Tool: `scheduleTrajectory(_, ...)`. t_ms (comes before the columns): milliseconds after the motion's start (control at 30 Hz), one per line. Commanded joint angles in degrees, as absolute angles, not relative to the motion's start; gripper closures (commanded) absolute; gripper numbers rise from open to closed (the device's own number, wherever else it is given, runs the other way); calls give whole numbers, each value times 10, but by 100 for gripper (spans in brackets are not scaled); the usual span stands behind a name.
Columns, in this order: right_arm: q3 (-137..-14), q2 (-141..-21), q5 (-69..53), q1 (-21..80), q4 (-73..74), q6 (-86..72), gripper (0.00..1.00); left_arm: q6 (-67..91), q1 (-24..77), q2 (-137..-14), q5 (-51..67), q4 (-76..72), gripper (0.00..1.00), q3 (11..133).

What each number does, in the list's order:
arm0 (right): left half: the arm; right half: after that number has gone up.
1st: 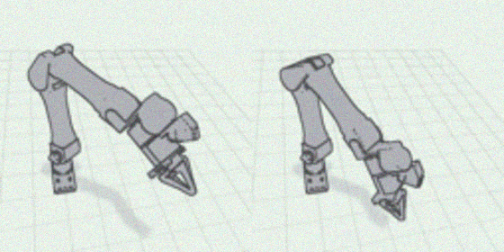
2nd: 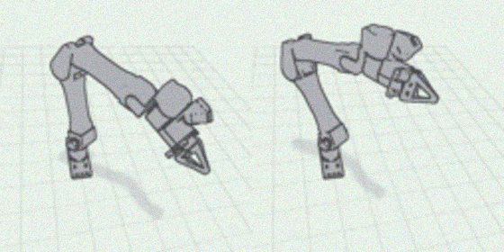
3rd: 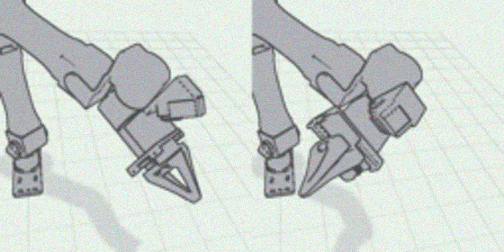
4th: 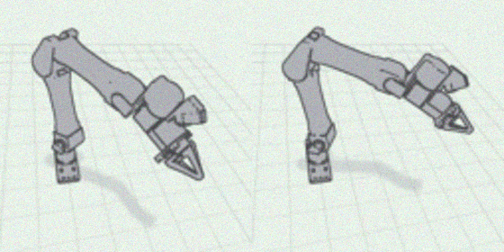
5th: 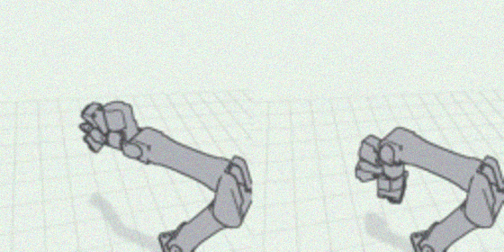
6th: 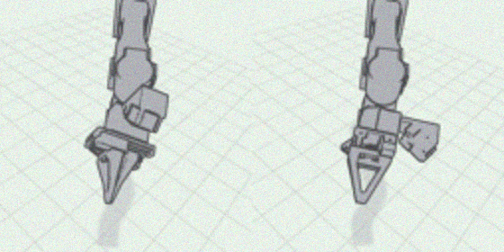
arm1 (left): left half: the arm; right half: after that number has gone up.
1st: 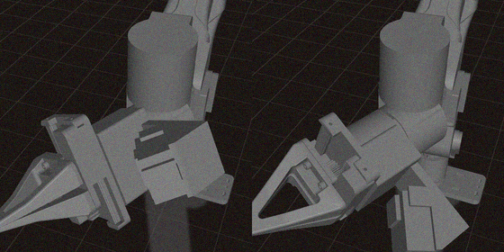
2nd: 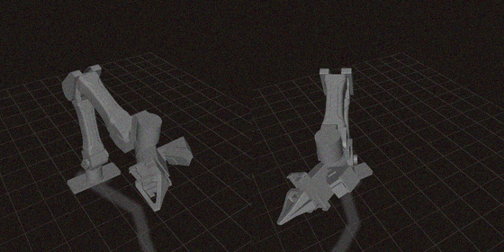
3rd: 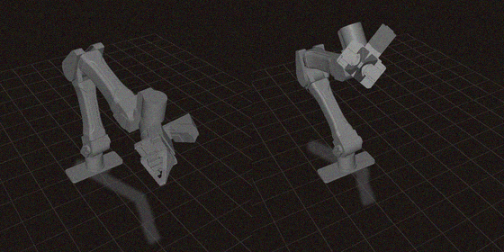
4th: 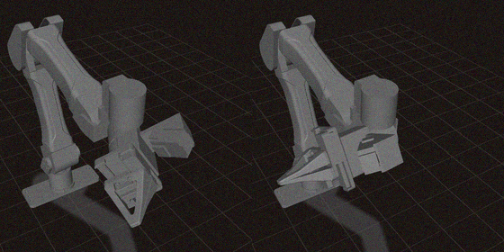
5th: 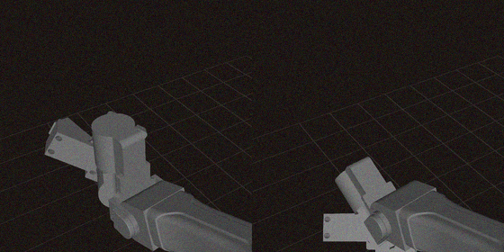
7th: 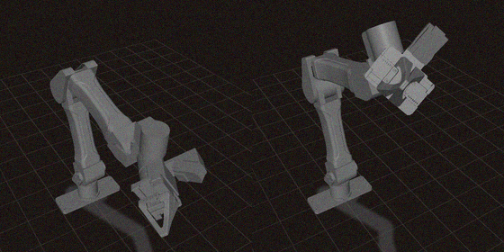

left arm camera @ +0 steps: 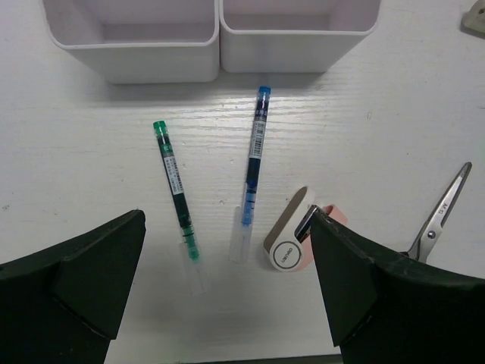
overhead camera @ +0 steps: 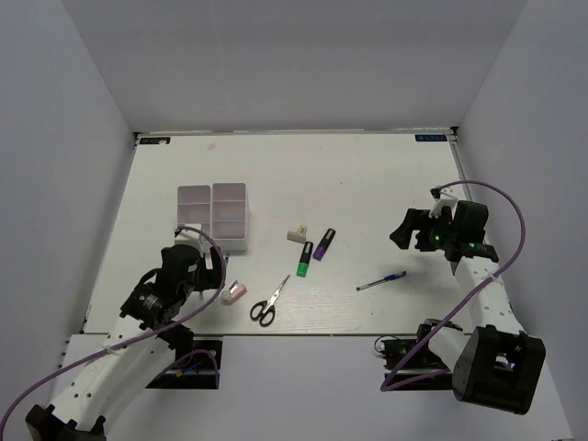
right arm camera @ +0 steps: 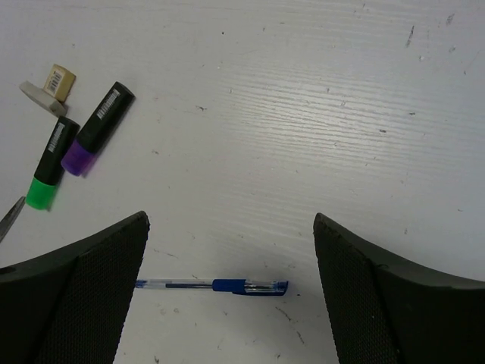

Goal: Sort the stationery into containers
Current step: Grab a piece of stationery with the left arm

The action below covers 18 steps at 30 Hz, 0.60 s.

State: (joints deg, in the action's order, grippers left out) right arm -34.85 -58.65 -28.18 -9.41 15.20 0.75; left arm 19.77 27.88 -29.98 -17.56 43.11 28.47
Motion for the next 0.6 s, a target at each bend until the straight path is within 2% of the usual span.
scheduleTrajectory(0,-382,-578,-268,-98,173,27,10,186,279,-291,-160,414,0,284)
scheduleTrajectory(133,-405,-584,-341,-98,222,114,12,189,279,-294,-165,417,0,287)
scheduleTrajectory(167,-413,-588,-369,-96,247,123,22,192,278,-296,-166,424,0,287)
scheduleTrajectory(200,-421,-591,-373,-94,255,127,59,193,279,-297,-170,425,0,287)
scheduleTrajectory(233,-425,-595,-381,-94,257,113,91,195,279,-301,-175,426,0,286)
scheduleTrajectory(267,-430,-600,-379,-94,272,106,100,198,279,-303,-177,425,0,287)
scheduleTrajectory(300,-440,-606,-379,-94,275,102,100,199,279,-305,-181,425,6,285)
scheduleTrajectory(333,-442,-611,-386,-94,278,101,100,206,279,-308,-186,423,15,277)
scheduleTrajectory(367,-443,-613,-381,-94,279,99,81,207,279,-313,-185,418,28,274)
scheduleTrajectory(400,-440,-618,-380,-93,279,98,17,207,279,-316,-185,411,64,270)
scheduleTrajectory(433,-440,-622,-386,-93,280,102,10,215,279,-324,-192,409,80,267)
scheduleTrajectory(467,-440,-623,-388,-93,286,105,10,220,278,-336,-198,412,91,267)
scheduleTrajectory(500,-442,-629,-388,-93,288,109,10,221,279,-354,-209,414,95,269)
scheduleTrajectory(533,-446,-630,-385,-92,291,114,10,233,279,-365,-224,418,92,272)
scheduleTrajectory(567,-446,-633,-374,-93,290,114,11,236,279,-398,-231,423,77,276)
